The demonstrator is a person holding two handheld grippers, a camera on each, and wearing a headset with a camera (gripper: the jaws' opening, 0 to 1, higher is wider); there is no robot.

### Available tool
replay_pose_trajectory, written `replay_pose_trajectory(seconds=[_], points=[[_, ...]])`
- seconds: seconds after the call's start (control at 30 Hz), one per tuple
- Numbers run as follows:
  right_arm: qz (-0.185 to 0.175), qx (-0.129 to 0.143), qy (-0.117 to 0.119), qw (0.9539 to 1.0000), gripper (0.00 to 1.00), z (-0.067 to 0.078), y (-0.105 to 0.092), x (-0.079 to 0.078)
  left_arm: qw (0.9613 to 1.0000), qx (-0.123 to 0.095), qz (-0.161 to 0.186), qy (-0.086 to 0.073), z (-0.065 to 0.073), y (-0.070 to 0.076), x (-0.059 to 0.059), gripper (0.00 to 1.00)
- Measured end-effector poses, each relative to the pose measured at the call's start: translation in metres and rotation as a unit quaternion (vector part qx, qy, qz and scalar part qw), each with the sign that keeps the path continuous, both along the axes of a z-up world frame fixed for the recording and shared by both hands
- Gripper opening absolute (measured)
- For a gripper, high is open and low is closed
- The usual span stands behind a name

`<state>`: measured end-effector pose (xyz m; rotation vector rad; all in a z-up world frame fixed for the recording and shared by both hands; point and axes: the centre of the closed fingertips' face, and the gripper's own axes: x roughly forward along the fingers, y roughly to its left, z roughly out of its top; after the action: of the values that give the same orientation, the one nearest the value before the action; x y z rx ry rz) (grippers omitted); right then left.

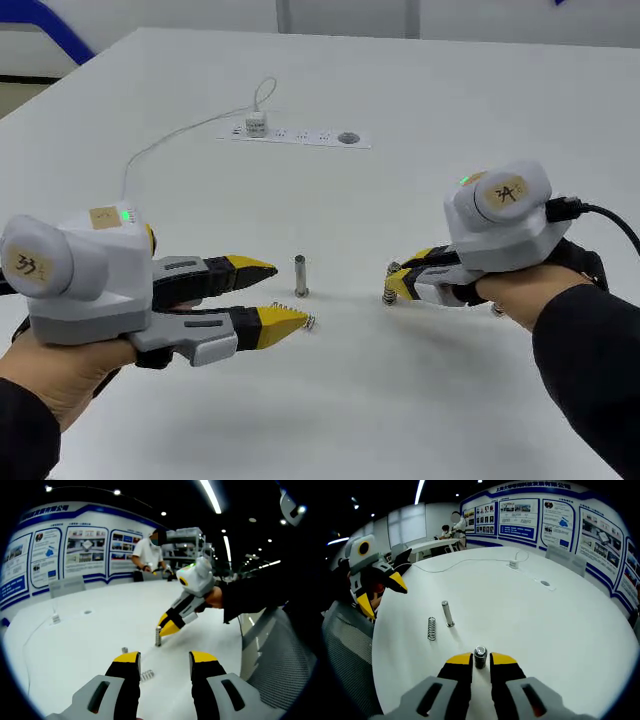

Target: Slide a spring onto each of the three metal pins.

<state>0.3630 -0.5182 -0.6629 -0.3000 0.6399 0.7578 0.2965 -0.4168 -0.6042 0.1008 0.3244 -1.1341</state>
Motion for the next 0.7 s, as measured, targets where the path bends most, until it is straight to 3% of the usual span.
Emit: replay_pose_trajectory(seconds=[0.17,0.43,0.57,0.7], points=[[-0.001,0.006,-0.014,0.9999,0.17,0.016,0.0,0.001,1.0,0.002,-0.001,0.0,-0.001,0.0,-0.001,0.4],[0.03,0.018,-0.045,0.9984,0.18,0.049,0.027,-0.005,1.0,0.002,0.0,-0.002,0.0,0.0,0.0,0.4],[0.052,0.019,-0.042,0.9976,0.18,0.051,0.045,-0.011,1.0,0.002,0.003,-0.002,0.0,0.002,0.0,0.4],[0.073,0.011,-0.03,0.9968,0.17,0.043,0.058,-0.016,1.0,0.001,0.006,-0.001,0.0,0.003,0.001,0.4]])
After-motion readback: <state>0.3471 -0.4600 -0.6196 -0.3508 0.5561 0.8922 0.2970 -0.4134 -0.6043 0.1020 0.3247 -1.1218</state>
